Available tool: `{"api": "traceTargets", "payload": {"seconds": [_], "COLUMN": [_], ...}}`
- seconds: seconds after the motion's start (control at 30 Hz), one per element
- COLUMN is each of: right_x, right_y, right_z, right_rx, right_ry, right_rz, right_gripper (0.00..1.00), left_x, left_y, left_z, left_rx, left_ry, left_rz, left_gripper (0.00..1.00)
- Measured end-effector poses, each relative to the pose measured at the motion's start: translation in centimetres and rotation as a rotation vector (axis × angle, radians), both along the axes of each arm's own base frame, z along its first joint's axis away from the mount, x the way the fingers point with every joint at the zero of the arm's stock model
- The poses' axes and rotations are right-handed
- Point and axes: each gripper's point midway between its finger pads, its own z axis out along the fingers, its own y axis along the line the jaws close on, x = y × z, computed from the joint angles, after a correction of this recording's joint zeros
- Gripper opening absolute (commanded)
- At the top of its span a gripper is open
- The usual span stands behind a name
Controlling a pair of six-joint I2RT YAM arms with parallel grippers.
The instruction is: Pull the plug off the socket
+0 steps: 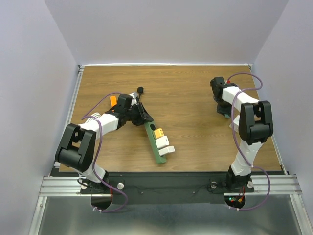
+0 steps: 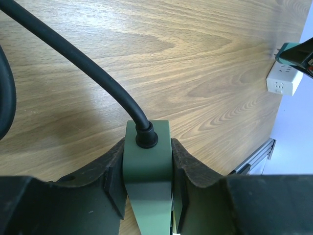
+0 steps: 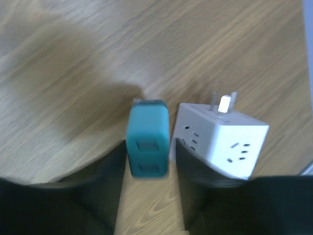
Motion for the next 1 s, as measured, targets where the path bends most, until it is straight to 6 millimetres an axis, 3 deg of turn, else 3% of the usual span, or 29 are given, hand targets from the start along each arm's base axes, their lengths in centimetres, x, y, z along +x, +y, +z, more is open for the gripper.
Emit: {"api": "traceTargets", "payload": {"seconds": [0.07, 0.17, 0.27, 0.43, 0.57, 0.67, 0.8, 0.87, 1.0], "right_x": [-0.1, 0.0, 0.1, 0.3, 0.2, -0.5, -3.1, -5.5, -9.3], "right_y": [-0.6, -0.9, -0.6, 3.0, 9.1, 15.3, 23.8, 28.1, 32.6], "right_z": [0.4, 0.8, 1.0, 3.0, 7.0, 9.5, 10.5, 10.5, 10.6], "right_rx": [-0.025, -0.039, -0.019, 0.206, 0.509, 0.713, 0.905, 0.995, 1.110], "right_ry": [0.000, -0.007, -0.010, -0.087, -0.218, -0.270, -0.216, -0.156, -0.082], "right_rz": [-0.017, -0.028, -0.020, 0.086, 0.291, 0.512, 0.788, 0.910, 1.046], "right_gripper": [0.70, 0.82, 0.85, 0.84, 0.83, 0.83, 0.83, 0.83, 0.83], "left_x": [0.0, -0.1, -0.1, -0.1, 0.0, 0.1, 0.1, 0.1, 0.1], "left_y": [0.0, 0.0, 0.0, 0.0, -0.2, -0.3, -0.4, -0.4, -0.4], "left_z": [0.1, 0.2, 0.2, 0.2, 0.5, 0.7, 0.8, 0.9, 0.9], "left_rx": [0.000, 0.000, 0.000, -0.001, -0.005, -0.007, -0.008, -0.009, -0.010], "left_ry": [-0.003, -0.005, -0.005, -0.007, -0.015, -0.022, -0.026, -0.026, -0.025], "left_rz": [-0.002, -0.003, -0.005, -0.009, -0.023, -0.034, -0.040, -0.042, -0.044], "left_gripper": [0.00, 0.00, 0.00, 0.00, 0.00, 0.00, 0.00, 0.00, 0.00]}}
